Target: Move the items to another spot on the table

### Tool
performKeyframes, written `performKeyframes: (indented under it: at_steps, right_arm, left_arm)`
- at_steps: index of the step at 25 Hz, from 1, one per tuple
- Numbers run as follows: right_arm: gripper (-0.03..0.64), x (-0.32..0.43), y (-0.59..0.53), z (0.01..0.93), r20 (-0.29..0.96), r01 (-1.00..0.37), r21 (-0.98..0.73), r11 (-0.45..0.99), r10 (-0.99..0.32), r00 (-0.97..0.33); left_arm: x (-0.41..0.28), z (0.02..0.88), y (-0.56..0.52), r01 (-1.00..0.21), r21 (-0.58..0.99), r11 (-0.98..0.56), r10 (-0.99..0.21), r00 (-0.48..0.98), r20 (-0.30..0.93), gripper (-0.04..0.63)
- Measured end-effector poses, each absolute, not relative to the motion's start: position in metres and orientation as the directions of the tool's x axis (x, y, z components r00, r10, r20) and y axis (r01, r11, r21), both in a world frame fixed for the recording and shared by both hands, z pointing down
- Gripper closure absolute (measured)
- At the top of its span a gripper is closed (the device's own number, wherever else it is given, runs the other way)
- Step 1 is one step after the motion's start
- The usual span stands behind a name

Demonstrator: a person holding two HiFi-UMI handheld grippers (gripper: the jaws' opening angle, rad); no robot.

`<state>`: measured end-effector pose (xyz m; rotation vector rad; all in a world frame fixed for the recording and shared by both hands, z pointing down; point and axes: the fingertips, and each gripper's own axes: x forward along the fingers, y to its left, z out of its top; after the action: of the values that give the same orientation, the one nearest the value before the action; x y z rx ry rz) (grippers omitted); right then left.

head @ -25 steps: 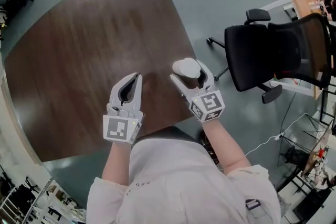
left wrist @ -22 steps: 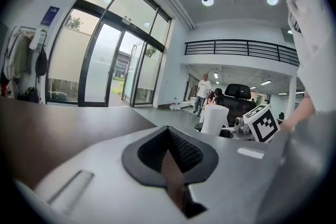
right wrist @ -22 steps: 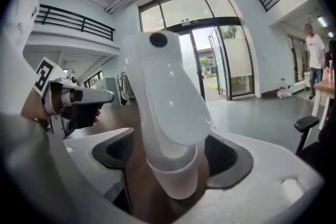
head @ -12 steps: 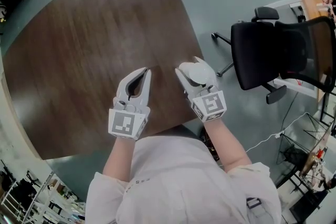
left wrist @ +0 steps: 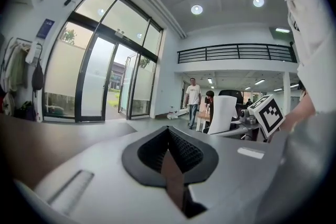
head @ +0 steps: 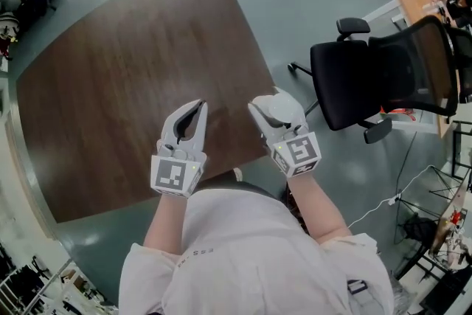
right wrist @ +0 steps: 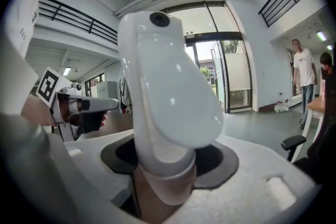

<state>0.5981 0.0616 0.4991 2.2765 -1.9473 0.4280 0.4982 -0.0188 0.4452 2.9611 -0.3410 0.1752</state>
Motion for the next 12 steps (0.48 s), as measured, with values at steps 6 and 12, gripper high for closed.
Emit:
performKeyframes:
  at_steps: [6, 12]
  right_arm:
    - [0.359, 0.56, 0.097, 0.453, 0.229, -0.995, -0.054, -0.088, -0.971, 0.073]
    - [0.36, 0.51, 0.109, 0.432, 0.198, -0.999, -0.045, 0.023, -0.98, -0.031]
  left_arm:
    - [0.429, 0.422, 0.009, -0.349, 0.075, -0.934, -0.342, 0.935, 0.095, 0.578]
    - [0.366, 0.388, 0.034, -0.45, 0.044, -0.892, -0.448, 0.893, 0.038, 0.578]
